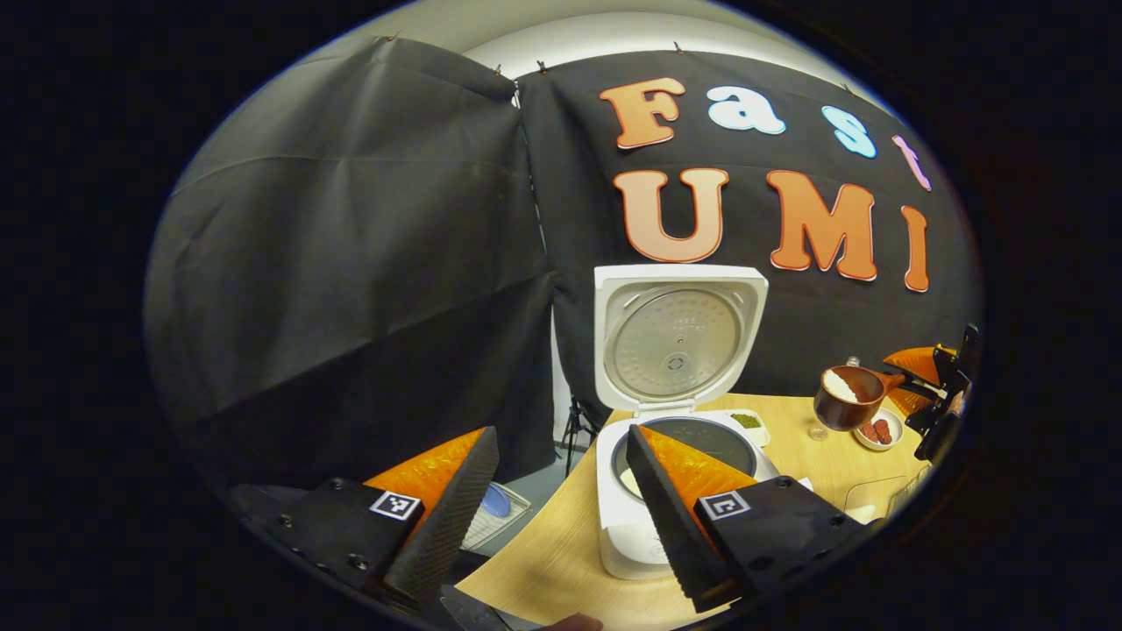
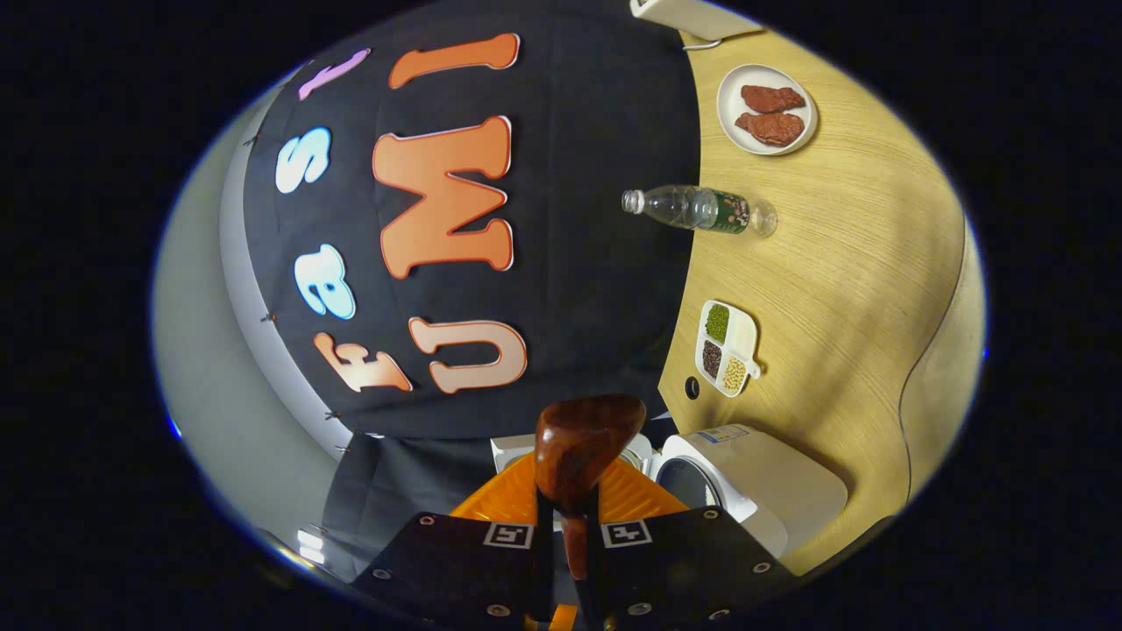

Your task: Close the left gripper, press the button to open the rice cooker; take a wooden spoon from the chopstick holder with the right hand, scoop a spoonful of rice and pour it into the rice cooker, then put the wooden spoon back into the chopstick holder.

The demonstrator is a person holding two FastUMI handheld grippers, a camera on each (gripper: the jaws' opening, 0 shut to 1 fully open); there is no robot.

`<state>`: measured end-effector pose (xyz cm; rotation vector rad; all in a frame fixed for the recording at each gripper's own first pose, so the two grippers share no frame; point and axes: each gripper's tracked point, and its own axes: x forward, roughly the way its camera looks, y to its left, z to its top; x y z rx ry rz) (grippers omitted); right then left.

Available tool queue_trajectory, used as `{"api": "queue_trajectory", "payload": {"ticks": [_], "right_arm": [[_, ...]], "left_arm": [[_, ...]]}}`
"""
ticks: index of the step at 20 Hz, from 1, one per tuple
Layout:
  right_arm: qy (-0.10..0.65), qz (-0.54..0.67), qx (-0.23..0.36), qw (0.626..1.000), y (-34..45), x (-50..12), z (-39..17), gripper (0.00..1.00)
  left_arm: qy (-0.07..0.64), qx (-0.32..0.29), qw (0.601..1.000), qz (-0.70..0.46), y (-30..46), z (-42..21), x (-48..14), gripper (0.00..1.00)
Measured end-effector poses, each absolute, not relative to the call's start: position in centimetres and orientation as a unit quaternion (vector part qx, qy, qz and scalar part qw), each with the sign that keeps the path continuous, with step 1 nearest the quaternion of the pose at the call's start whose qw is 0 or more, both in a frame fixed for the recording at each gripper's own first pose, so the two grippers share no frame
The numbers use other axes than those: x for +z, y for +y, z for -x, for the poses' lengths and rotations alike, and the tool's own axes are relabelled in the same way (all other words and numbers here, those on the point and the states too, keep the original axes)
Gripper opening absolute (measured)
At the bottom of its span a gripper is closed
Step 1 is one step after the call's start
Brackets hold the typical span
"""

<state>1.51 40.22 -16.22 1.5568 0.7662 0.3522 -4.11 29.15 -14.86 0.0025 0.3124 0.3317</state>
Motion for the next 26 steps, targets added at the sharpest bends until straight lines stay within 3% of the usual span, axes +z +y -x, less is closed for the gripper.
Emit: {"api": "queue_trajectory", "payload": {"ticks": [9,13,18,26], "right_arm": [[0.286,-0.514,0.232,0.775,48.7,-11.7,-5.1,0.14],[0.258,-0.436,0.262,0.821,51.0,-10.1,-5.8,0.14],[0.229,-0.346,0.290,0.862,53.1,-9.5,-5.7,0.14],[0.202,-0.274,0.320,0.884,54.8,-9.6,-4.9,0.14]], "left_arm": [[0.170,0.215,0.961,0.016,33.8,6.5,-16.7,1.00],[0.175,0.234,0.956,0.013,35.1,6.8,-17.1,0.99],[0.178,0.239,0.954,0.014,35.2,6.8,-17.3,1.00],[0.191,0.249,0.949,0.011,35.5,7.1,-18.0,1.00]]}}
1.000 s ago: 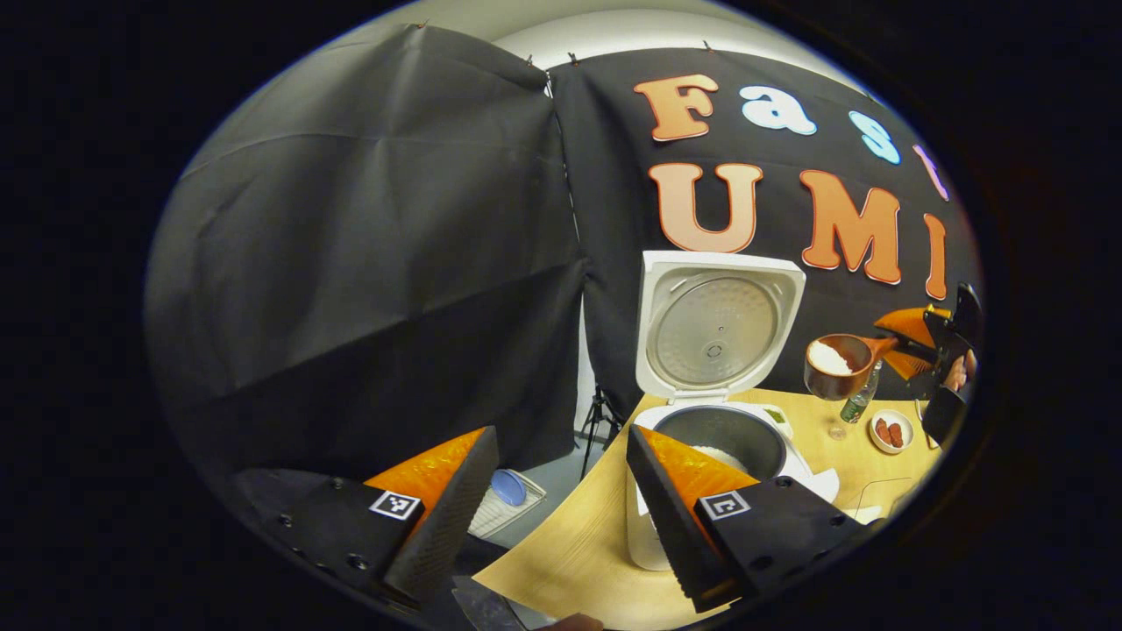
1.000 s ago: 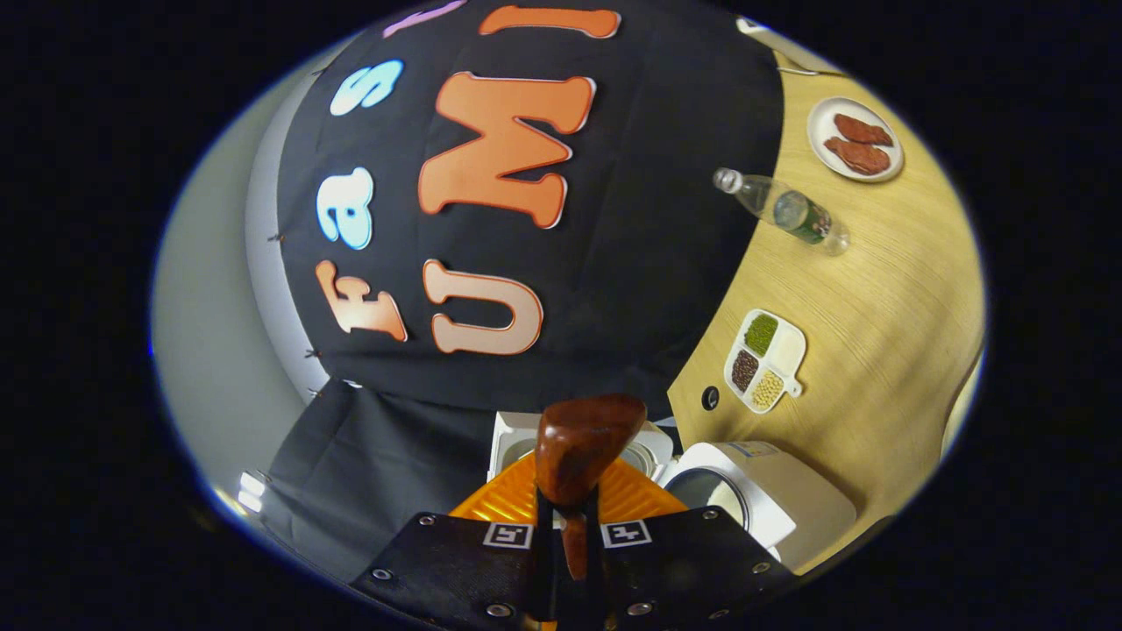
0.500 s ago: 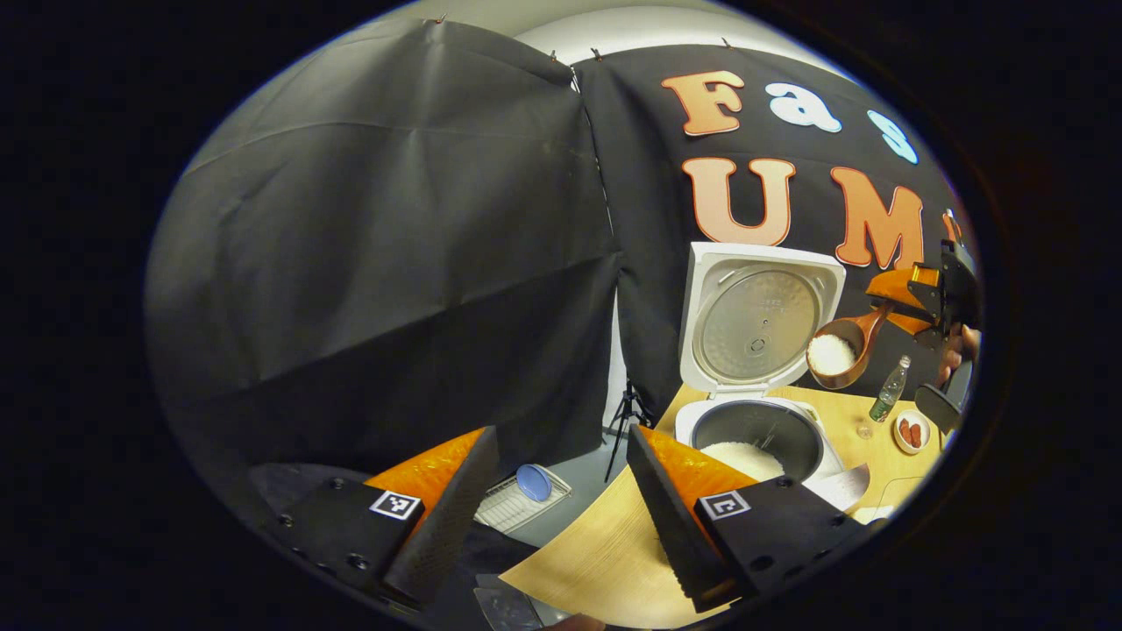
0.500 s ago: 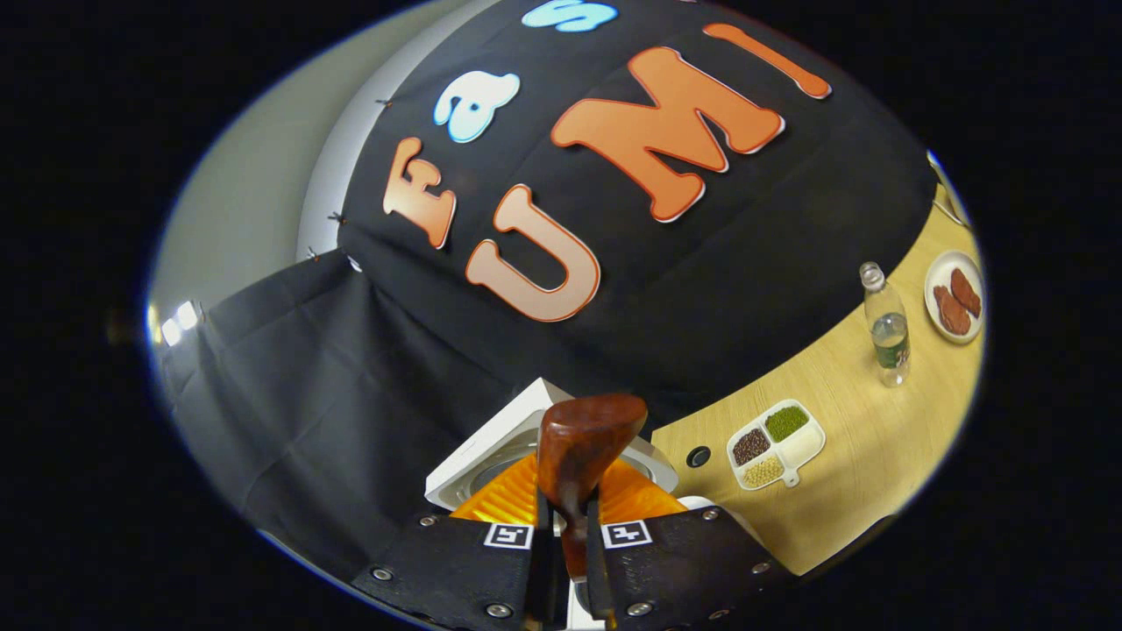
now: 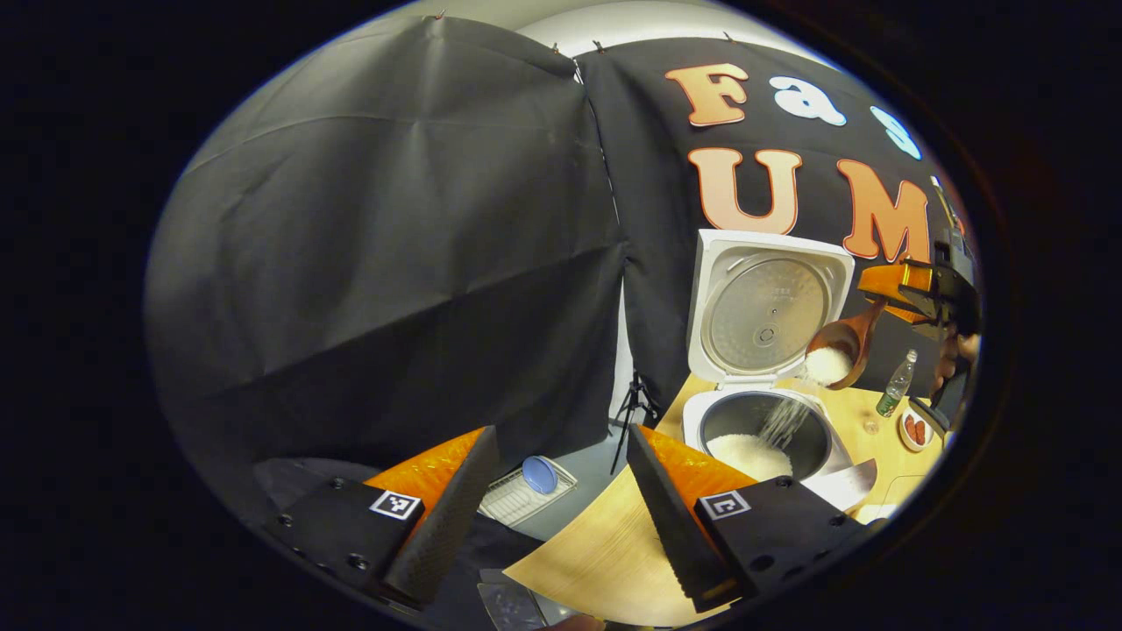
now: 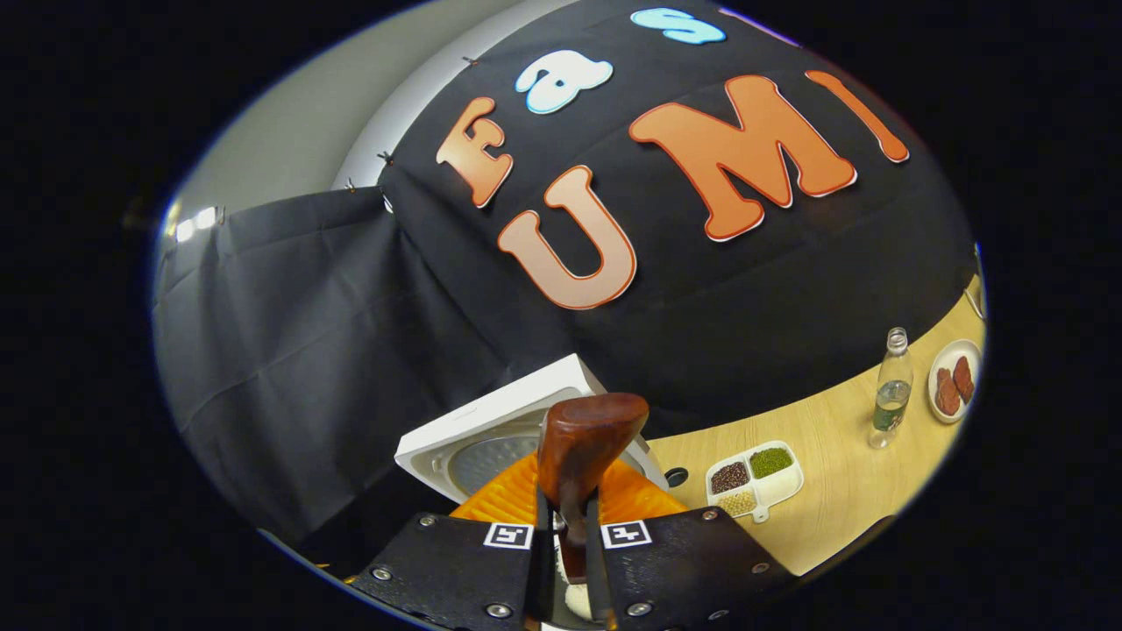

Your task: Close the left gripper, press the button to open the rice cooker; take a wooden spoon from the chopstick holder with the right hand, scoop a spoonful of rice and pour it into the rice cooker, then put the wooden spoon back into the chopstick holder.

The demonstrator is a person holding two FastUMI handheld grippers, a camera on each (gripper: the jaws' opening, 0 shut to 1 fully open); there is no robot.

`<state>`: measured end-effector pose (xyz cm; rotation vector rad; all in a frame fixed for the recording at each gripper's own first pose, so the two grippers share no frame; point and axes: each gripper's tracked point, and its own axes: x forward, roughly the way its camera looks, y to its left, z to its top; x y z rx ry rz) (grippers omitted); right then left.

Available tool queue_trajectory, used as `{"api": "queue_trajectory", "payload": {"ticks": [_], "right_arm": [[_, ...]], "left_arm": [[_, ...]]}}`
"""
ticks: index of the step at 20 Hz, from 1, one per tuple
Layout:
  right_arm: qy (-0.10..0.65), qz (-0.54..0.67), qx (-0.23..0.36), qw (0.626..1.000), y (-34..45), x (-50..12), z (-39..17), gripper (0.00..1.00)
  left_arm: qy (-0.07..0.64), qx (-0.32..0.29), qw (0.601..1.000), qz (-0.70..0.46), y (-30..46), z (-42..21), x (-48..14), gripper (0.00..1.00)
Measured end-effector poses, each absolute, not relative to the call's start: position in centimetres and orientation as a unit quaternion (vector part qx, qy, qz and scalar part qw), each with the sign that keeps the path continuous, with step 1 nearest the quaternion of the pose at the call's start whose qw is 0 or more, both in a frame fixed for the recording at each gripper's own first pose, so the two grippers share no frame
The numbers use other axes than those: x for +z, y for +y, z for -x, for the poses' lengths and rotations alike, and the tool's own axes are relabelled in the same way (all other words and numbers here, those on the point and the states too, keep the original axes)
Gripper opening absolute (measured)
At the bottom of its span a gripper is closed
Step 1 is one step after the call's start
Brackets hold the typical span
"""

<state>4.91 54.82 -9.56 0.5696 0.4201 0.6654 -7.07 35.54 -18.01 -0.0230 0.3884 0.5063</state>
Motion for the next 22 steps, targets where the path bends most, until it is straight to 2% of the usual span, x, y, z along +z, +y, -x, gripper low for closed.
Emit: {"api": "queue_trajectory", "payload": {"ticks": [13,22], "right_arm": [[0.107,-0.130,0.383,0.908,58.3,-6.9,-3.4,0.14],[0.050,-0.054,0.426,0.902,60.2,-5.1,-1.5,0.14]], "left_arm": [[0.204,0.258,0.944,0.015,35.8,7.1,-18.9,1.00],[0.206,0.258,0.944,0.015,35.9,7.1,-18.9,1.00]]}}
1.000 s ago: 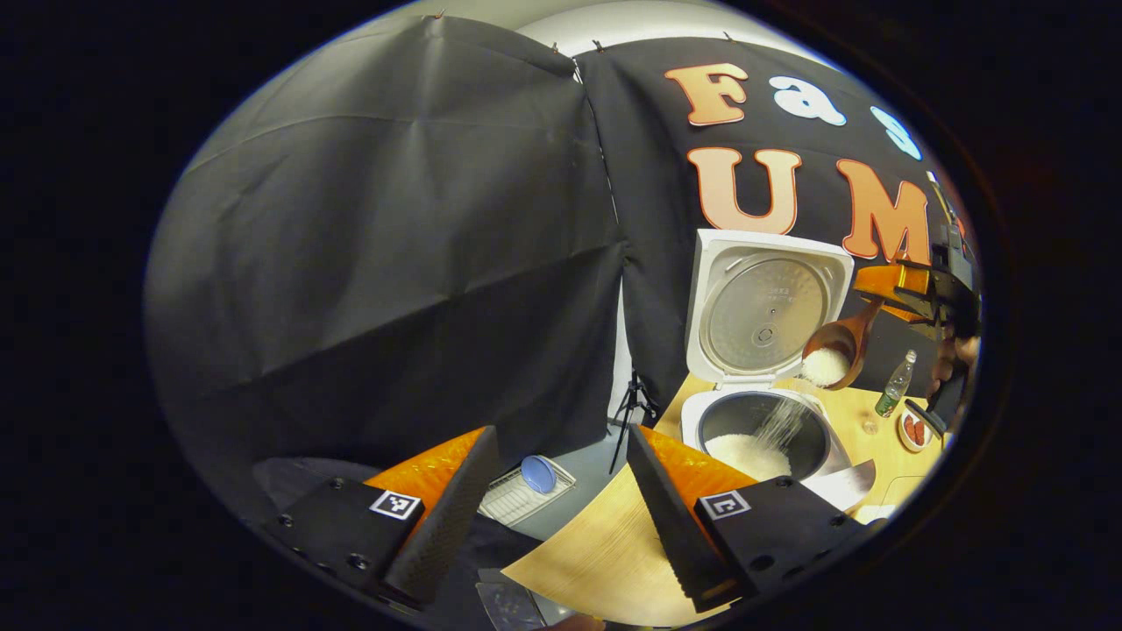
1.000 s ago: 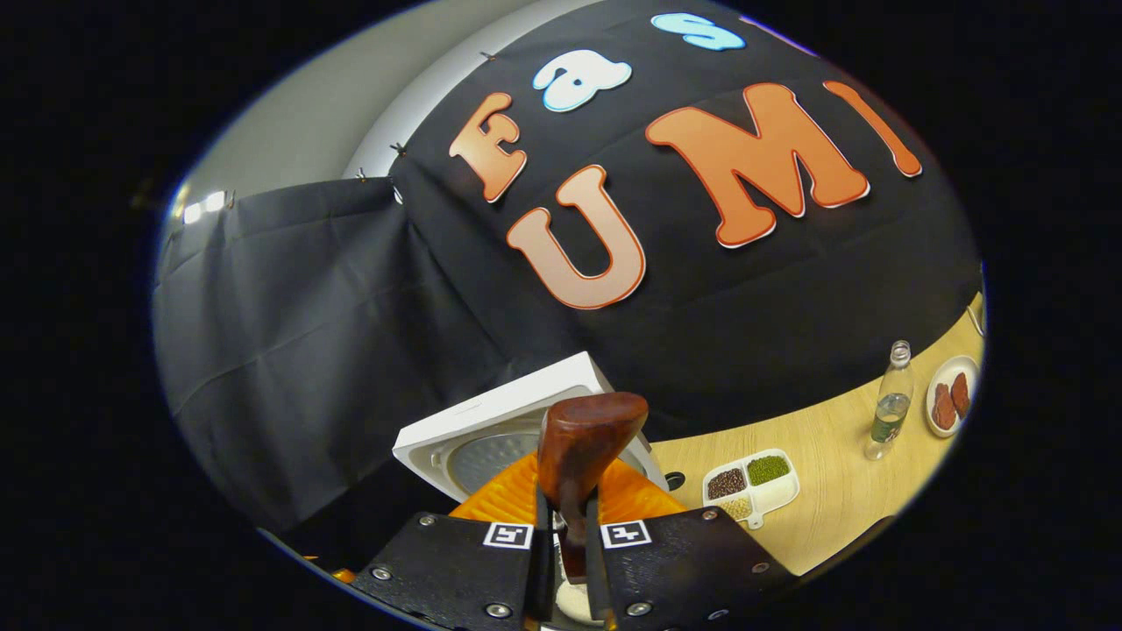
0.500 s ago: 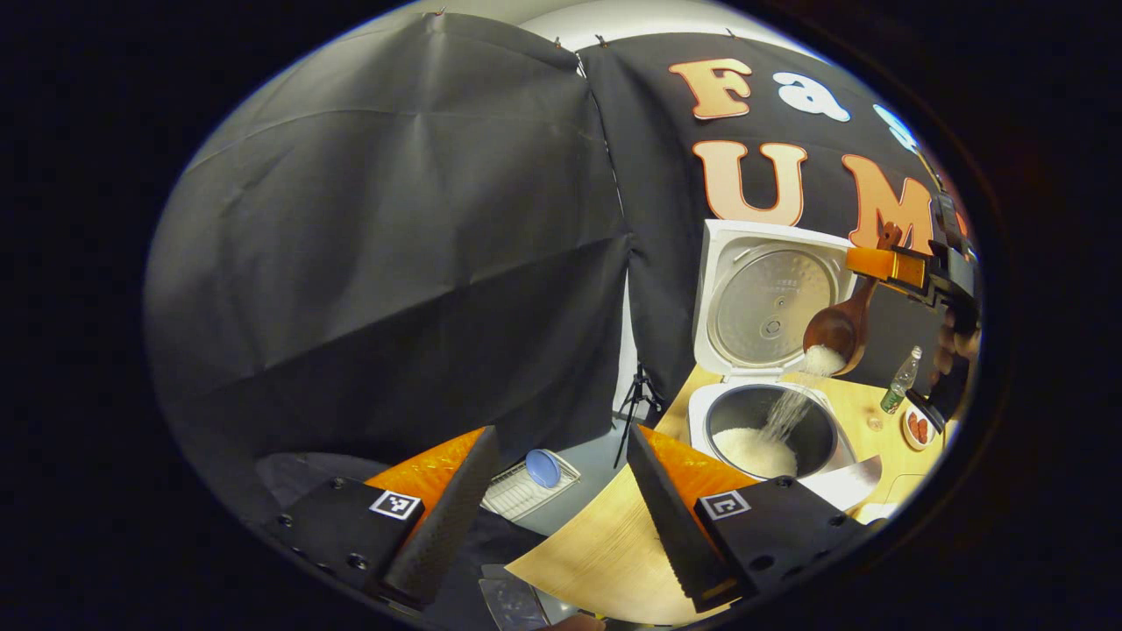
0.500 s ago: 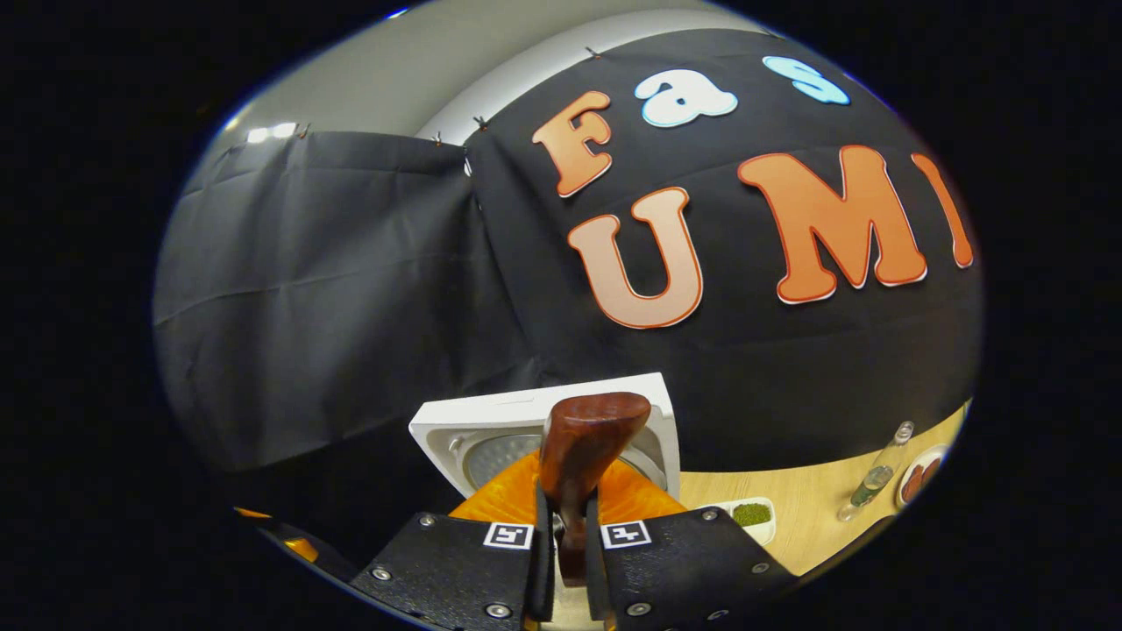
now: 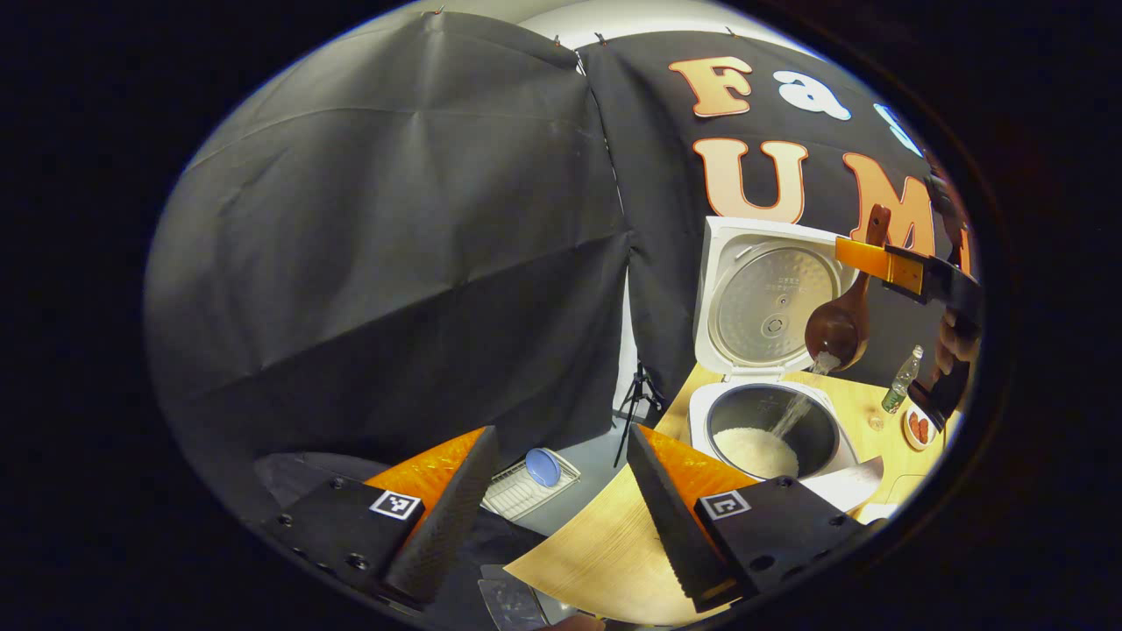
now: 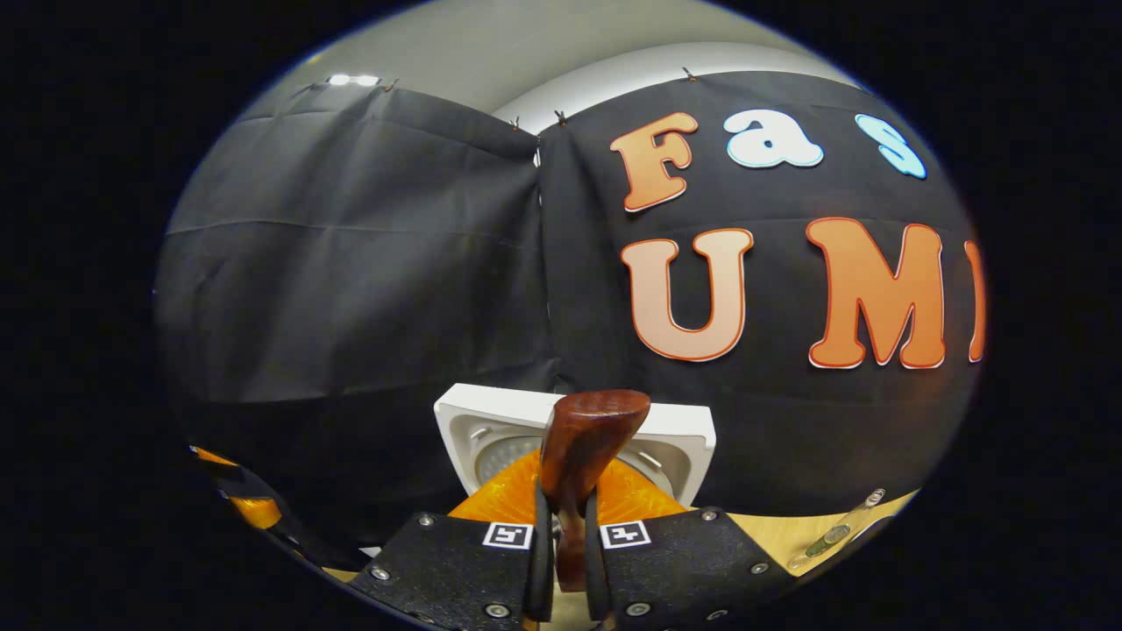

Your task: Close the left gripper, press the button to open the rice cooker; take a wooden spoon from the chopstick holder with the right hand, scoop a spoonful of rice and pour it into the rice cooker, then put the wooden spoon back into the chopstick holder.

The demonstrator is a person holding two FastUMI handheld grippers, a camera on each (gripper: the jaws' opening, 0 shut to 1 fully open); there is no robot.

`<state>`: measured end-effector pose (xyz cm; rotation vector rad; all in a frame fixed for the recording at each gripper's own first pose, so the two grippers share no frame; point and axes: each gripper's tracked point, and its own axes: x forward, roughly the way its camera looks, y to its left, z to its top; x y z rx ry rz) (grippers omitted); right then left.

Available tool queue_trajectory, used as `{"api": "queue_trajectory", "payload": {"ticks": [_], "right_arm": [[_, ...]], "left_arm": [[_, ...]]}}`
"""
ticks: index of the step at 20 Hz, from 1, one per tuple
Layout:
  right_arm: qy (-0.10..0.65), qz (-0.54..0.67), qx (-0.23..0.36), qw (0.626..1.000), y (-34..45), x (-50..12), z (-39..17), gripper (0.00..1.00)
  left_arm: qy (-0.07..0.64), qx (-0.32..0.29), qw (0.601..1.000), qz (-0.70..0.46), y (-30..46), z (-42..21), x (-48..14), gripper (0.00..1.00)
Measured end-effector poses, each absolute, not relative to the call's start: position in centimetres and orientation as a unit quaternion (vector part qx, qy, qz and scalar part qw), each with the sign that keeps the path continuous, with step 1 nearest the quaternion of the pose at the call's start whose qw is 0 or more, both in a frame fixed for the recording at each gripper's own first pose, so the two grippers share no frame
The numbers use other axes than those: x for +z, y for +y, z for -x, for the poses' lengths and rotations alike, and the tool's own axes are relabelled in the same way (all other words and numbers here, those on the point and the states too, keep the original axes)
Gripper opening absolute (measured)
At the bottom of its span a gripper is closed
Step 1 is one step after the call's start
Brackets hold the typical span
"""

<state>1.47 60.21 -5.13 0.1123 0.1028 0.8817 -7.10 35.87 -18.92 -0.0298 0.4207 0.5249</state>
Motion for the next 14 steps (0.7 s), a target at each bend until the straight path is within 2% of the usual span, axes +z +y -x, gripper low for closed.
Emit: {"api": "queue_trajectory", "payload": {"ticks": [10,14], "right_arm": [[0.009,-0.009,0.440,0.898,60.7,-3.5,-0.8,0.14],[0.022,-0.012,0.426,0.904,59.4,-3.2,-1.2,0.14]], "left_arm": [[0.205,0.269,0.941,0.024,36.1,7.0,-19.0,1.00],[0.200,0.273,0.941,0.026,36.1,6.9,-18.8,1.00]]}}
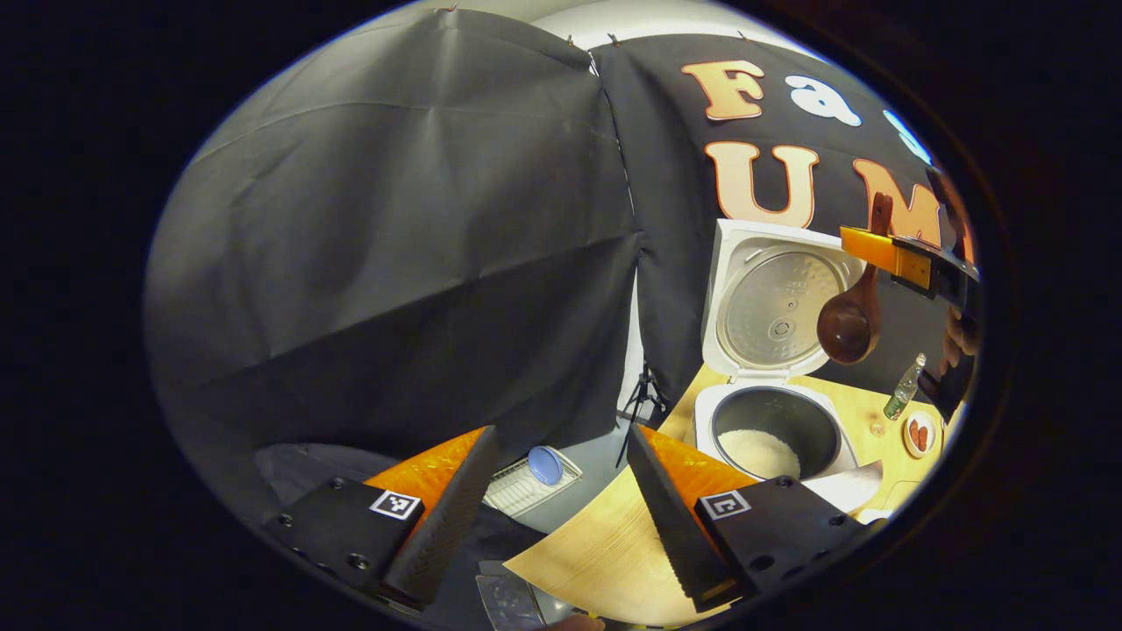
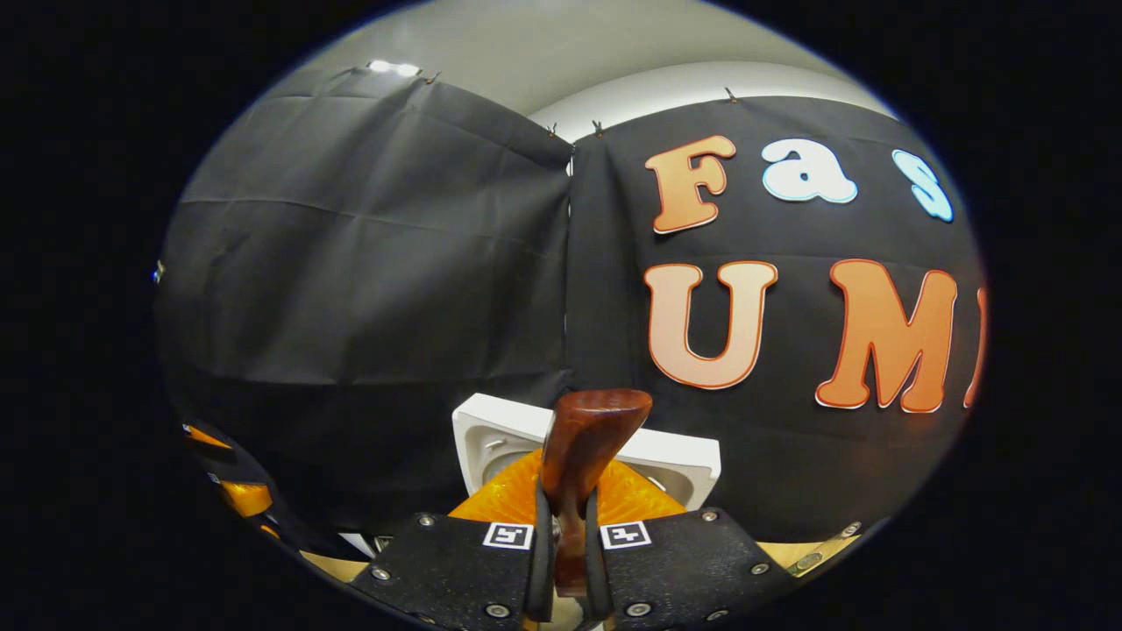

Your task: Close the left gripper, press the button to open the rice cooker; take a wooden spoon from the chopstick holder with the right hand, scoop a spoonful of rice and pour it into the rice cooker, then put the wooden spoon back into the chopstick holder.

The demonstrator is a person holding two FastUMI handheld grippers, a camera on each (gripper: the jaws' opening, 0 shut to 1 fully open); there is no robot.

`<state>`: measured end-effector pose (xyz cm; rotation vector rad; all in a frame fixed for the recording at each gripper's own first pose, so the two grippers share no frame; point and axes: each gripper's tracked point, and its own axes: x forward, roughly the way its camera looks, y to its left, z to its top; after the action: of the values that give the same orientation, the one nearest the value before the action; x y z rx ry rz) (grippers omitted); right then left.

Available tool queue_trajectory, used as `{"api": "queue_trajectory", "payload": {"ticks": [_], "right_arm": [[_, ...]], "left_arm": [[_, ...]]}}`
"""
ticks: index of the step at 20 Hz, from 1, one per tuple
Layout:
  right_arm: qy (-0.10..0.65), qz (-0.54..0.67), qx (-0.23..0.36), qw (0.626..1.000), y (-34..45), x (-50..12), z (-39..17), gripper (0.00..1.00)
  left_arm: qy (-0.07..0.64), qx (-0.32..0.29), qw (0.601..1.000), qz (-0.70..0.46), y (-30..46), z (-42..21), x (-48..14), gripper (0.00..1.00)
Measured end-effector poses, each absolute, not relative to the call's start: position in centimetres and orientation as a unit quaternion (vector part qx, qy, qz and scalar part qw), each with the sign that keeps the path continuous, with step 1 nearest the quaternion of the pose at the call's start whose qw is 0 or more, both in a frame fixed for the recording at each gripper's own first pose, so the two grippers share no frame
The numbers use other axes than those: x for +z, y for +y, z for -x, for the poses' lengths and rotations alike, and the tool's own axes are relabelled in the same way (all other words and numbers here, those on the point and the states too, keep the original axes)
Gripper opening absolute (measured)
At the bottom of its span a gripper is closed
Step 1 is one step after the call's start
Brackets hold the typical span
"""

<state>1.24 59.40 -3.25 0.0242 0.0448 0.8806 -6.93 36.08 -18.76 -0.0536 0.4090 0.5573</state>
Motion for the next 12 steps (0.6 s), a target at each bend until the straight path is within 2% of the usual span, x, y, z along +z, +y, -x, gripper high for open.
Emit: {"api": "queue_trajectory", "payload": {"ticks": [5,12], "right_arm": [[0.058,-0.060,0.411,0.908,55.6,-3.0,-1.9,0.14],[0.079,-0.099,0.363,0.923,44.7,-3.0,-2.8,0.14]], "left_arm": [[0.179,0.265,0.947,0.036,35.2,6.6,-17.1,1.00],[0.149,0.240,0.958,0.049,29.9,6.5,-14.6,1.00]]}}
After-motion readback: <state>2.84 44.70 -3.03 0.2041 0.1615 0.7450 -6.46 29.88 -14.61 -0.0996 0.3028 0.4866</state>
